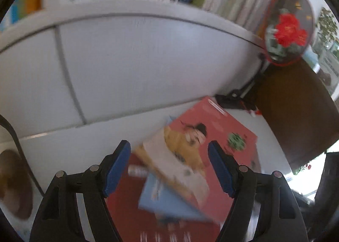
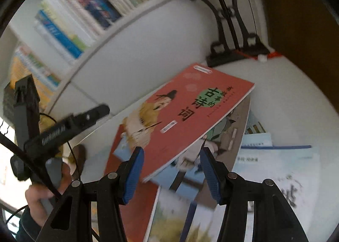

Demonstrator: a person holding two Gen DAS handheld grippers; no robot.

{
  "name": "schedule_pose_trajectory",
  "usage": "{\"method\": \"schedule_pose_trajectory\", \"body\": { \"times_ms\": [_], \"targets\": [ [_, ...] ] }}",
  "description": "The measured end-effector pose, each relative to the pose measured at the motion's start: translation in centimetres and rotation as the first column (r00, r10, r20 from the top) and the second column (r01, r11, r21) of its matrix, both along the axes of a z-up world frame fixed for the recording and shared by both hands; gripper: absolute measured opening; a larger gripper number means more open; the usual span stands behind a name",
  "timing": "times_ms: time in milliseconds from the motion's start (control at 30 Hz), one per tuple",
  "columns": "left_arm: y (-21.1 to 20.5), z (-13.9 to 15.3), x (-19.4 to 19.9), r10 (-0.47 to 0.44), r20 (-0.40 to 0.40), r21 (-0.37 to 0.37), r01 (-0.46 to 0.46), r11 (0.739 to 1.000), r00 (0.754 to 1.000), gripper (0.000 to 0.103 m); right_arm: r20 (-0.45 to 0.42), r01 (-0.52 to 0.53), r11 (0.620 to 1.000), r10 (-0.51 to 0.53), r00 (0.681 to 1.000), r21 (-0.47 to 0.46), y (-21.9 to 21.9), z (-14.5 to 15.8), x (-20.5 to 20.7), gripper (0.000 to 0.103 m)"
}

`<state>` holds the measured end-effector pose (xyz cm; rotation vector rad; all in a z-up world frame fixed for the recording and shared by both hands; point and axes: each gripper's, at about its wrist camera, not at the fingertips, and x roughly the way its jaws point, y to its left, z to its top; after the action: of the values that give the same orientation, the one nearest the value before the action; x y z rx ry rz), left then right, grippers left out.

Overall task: Organize books
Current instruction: 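Close both tools on the red-orange poetry book's edge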

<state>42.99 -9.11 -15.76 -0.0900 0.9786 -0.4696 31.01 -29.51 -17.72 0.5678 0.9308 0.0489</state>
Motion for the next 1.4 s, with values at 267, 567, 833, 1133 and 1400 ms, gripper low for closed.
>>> {"method": "schedule_pose_trajectory", "body": {
  "times_ms": [267,567,833,1133,1400],
  "targets": [
    [-3.4,-4.9,4.6,-0.073,-0.105,0.020,0.076,0.997,0.992,0.074,-0.026,0.017,0.999,-0.019,0.999,-0.048,-0.2,-2.4,3.5,0.055],
    [-3.8,-4.1,1.0,-0.317,-0.191,-0.173,0.286,0.943,0.929,0.077,0.018,-0.116,0.990,0.118,0.993,-0.075,1.1,-2.1,4.2,0.055],
    [-2.2,-2.1,1.0,-0.210,-0.080,-0.050,0.206,0.977,0.974,0.077,0.002,-0.123,0.991,0.124,0.992,-0.046,1.4,-2.0,1.7,0.055],
    [-3.5,-5.9,4.9,-0.247,-0.208,0.014,0.255,0.967,0.946,0.077,-0.072,-0.003,0.997,-0.003,0.997,-0.083,1.0,-2.0,1.5,0.055],
    [-3.0,-4.4,0.5,-0.333,-0.181,0.016,0.341,0.940,0.925,0.078,-0.056,-0.060,0.992,0.054,0.997,-0.109,1.3,-2.2,2.7,0.076]
  ]
}}
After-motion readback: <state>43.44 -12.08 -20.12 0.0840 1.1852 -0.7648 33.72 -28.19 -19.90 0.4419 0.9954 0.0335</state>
